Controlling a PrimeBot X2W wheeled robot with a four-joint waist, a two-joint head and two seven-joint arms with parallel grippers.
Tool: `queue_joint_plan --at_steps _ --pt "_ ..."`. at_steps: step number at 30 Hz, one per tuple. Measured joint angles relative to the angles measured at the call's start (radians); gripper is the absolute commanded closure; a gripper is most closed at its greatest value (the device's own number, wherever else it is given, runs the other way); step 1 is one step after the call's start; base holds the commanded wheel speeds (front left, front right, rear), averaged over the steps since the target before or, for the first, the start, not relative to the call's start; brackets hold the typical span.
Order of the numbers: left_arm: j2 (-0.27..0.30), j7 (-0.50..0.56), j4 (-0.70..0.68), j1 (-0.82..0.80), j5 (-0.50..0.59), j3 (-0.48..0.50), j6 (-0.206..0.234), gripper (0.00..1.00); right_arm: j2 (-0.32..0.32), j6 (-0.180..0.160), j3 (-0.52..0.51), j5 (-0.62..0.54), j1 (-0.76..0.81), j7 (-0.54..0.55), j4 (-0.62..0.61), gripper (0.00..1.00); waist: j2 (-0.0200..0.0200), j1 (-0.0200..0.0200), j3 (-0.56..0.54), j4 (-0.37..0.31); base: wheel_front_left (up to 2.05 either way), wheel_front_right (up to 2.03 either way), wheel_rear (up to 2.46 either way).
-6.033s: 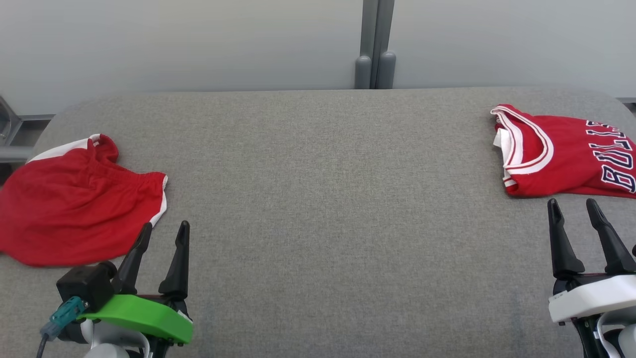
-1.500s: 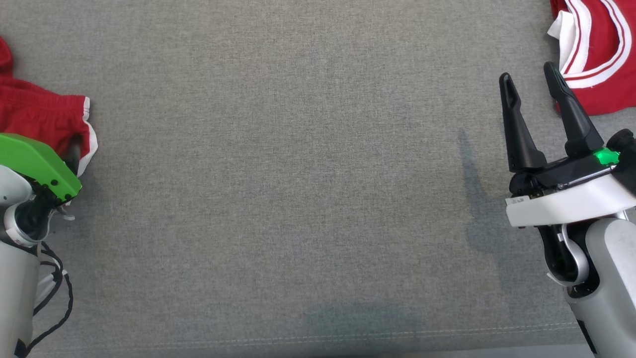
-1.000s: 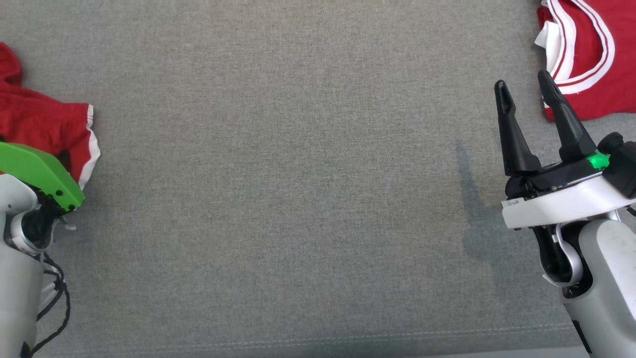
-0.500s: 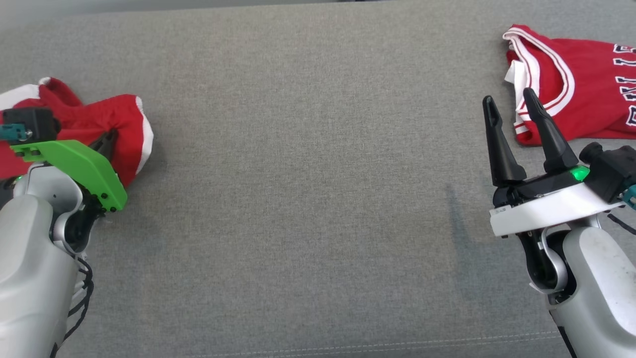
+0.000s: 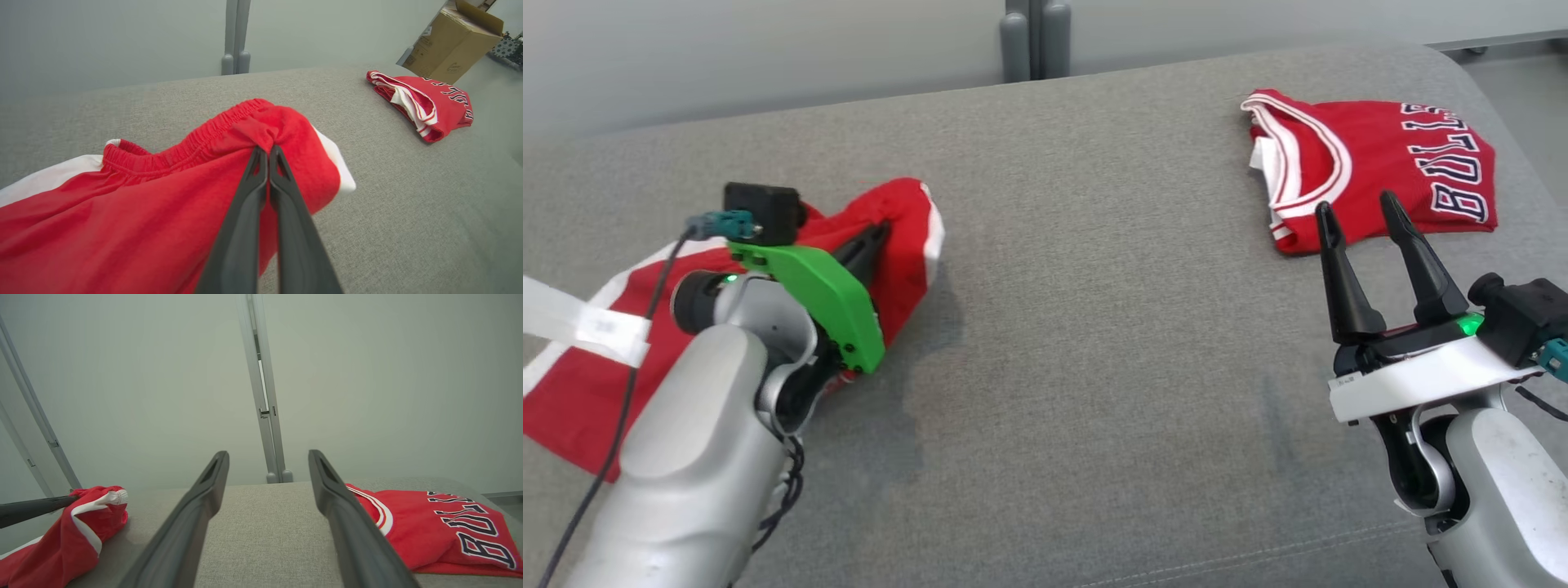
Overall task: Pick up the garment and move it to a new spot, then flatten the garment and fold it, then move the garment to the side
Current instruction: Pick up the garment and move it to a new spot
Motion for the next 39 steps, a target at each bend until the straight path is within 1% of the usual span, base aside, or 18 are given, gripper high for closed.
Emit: queue_joint_plan --at_steps 9,12,14,16,18,22,24,29,36,39 --pt "-0.103 0.028 -0.103 0.011 0.016 -0.113 -0.004 1.0 -0.003 -0.013 -0.02 0.003 0.026 -0.001 -0.026 0.0 0.0 0.0 -0.014 -0.098 0.0 0.0 0.0" --pt "-0.133 0.046 -0.112 0.014 0.023 -0.142 -0.004 1.0 -0.008 -0.016 -0.025 0.006 0.027 -0.001 -0.03 0.0 0.0 0.0 -0.009 -0.127 0.0 0.0 0.0" --pt "-0.145 0.045 -0.112 0.037 0.012 -0.138 -0.004 0.0 -0.009 -0.015 -0.022 0.006 0.027 -0.001 -0.035 0.0 0.0 0.0 -0.003 -0.145 0.0 0.0 0.0" --pt "-0.136 0.08 -0.089 0.053 0.02 -0.158 -0.004 0.0 -0.009 -0.015 -0.026 0.006 0.027 -0.001 -0.042 0.0 0.0 0.0 0.004 -0.162 0.0 0.0 0.0" --pt "-0.107 0.105 -0.075 0.058 0.061 -0.197 -0.004 0.0 -0.02 -0.017 -0.043 0.006 0.031 -0.001 -0.05 0.0 0.0 0.0 0.016 -0.173 0.0 0.0 0.0" --pt "-0.086 0.11 -0.067 0.068 0.081 -0.205 -0.002 0.0 -0.033 -0.018 -0.058 0.006 0.036 -0.001 -0.059 0.0 0.0 0.0 0.038 -0.184 0.0 0.0 0.0" --pt "-0.082 0.088 -0.067 0.068 0.094 -0.198 -0.001 0.0 -0.031 -0.025 -0.063 0.006 0.036 -0.001 -0.061 0.0 0.0 0.0 0.051 -0.188 0.0 0.0 0.0" --pt "-0.064 0.035 -0.08 0.068 0.103 -0.167 0.012 0.0 -0.029 -0.025 -0.059 0.005 0.037 -0.001 -0.06 0.0 0.0 0.0 0.06 -0.188 0.0 0.0 0.0" --pt "-0.062 -0.018 -0.107 0.068 0.103 -0.125 0.031 0.0 -0.031 -0.025 -0.058 -0.002 0.037 -0.001 -0.062 0.0 0.0 0.0 0.05 -0.174 0.0 0.0 0.0" --pt "-0.062 -0.029 -0.116 0.069 0.103 -0.122 0.031 0.0 -0.033 -0.025 -0.061 -0.002 0.039 -0.001 -0.062 0.0 0.0 0.0 0.049 -0.169 0.0 0.0 0.0"
